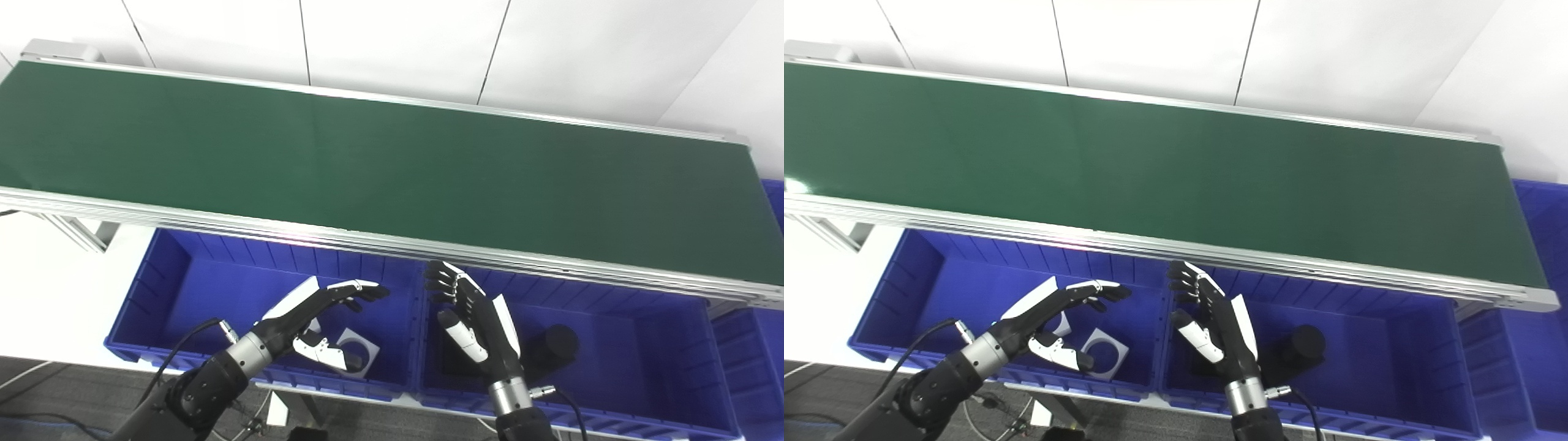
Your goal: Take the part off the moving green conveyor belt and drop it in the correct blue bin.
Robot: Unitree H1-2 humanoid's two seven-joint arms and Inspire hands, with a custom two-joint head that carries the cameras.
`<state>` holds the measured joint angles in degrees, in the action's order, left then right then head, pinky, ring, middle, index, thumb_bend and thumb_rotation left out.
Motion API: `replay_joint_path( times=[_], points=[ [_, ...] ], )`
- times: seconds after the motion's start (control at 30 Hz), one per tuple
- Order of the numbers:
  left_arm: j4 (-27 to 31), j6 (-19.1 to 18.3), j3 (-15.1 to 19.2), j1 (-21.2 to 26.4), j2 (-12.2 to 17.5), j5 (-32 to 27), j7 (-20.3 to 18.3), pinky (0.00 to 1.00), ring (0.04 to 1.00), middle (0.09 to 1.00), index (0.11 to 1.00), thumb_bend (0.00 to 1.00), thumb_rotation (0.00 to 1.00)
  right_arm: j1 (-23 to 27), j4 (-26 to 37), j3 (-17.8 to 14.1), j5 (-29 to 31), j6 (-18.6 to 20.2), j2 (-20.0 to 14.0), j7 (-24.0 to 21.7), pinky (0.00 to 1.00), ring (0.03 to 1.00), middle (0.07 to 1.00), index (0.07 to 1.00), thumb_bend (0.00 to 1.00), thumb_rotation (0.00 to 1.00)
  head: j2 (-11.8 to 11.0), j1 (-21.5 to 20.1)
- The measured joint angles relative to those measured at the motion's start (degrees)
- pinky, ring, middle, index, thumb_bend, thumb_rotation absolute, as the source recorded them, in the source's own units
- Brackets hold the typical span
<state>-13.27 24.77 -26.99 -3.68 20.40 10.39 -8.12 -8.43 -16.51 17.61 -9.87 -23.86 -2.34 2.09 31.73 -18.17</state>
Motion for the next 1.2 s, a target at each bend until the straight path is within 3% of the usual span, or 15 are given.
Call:
replay_joint_path(
  times=[0.03,0.17,0.27,0.47,0.67,0.9,1.03,1.1,1.2],
  points=[
    [-0.06,0.00,-0.11,0.05,0.04,-0.18,0.01,0.72,0.812,0.829,0.814,1.00,0.72,0.18,-0.11,0.17,-0.05,0.00,-0.01,0.23,0.69,0.737,0.776,0.806,0.85,0.88,-0.35,-2.98],
    [-0.07,0.00,-0.66,0.11,0.69,-1.19,0.33,0.72,0.817,0.832,0.817,1.00,0.72,1.45,-1.97,1.76,-0.58,-0.03,0.12,1.85,0.69,0.740,0.775,0.804,0.85,0.86,-0.62,-5.38],
    [-0.08,0.00,-0.65,0.10,1.36,-1.25,0.62,0.68,0.810,0.832,0.816,1.00,0.73,2.05,-3.29,2.78,-0.85,-0.05,0.66,3.19,0.68,0.743,0.782,0.812,0.88,0.86,-0.88,-10.39],
    [0.17,0.00,-0.82,0.10,2.77,-1.38,1.76,0.70,0.812,0.839,0.824,1.00,0.72,2.68,-4.11,4.17,-1.17,-0.05,1.77,4.33,0.69,0.747,0.790,0.818,0.88,0.86,-0.36,-11.01],
    [1.45,0.00,-1.02,-0.13,2.89,-2.97,1.90,0.73,0.812,0.832,0.813,1.00,0.73,3.02,-4.12,4.37,-1.18,-0.05,1.88,5.14,0.68,0.744,0.788,0.818,0.89,0.87,0.35,-9.78],
    [3.19,0.03,-0.55,-1.09,1.70,-4.44,1.84,0.74,0.824,0.839,0.811,1.00,0.74,2.70,-3.44,4.45,-0.71,-0.05,0.94,5.17,0.68,0.744,0.785,0.813,0.90,0.88,0.79,-5.30],
    [4.76,0.04,0.85,-2.27,-1.64,-5.64,1.93,0.77,0.834,0.846,0.812,1.00,0.74,2.09,-2.59,4.33,0.02,-0.05,-0.16,5.04,0.68,0.743,0.785,0.810,0.90,0.87,1.75,-2.23],
    [5.82,0.04,2.07,-3.30,-3.99,-5.69,3.18,0.79,0.844,0.848,0.816,1.00,0.74,1.66,-1.13,4.26,0.11,-0.06,-0.69,4.94,0.68,0.741,0.784,0.807,0.89,0.87,3.68,2.42],
    [6.92,0.12,4.47,-4.86,-8.27,-6.97,4.02,0.83,0.864,0.862,0.828,0.99,0.72,0.89,0.91,3.80,0.78,-0.09,-1.73,4.45,0.69,0.744,0.790,0.810,0.87,0.88,5.01,5.07]
  ],
)
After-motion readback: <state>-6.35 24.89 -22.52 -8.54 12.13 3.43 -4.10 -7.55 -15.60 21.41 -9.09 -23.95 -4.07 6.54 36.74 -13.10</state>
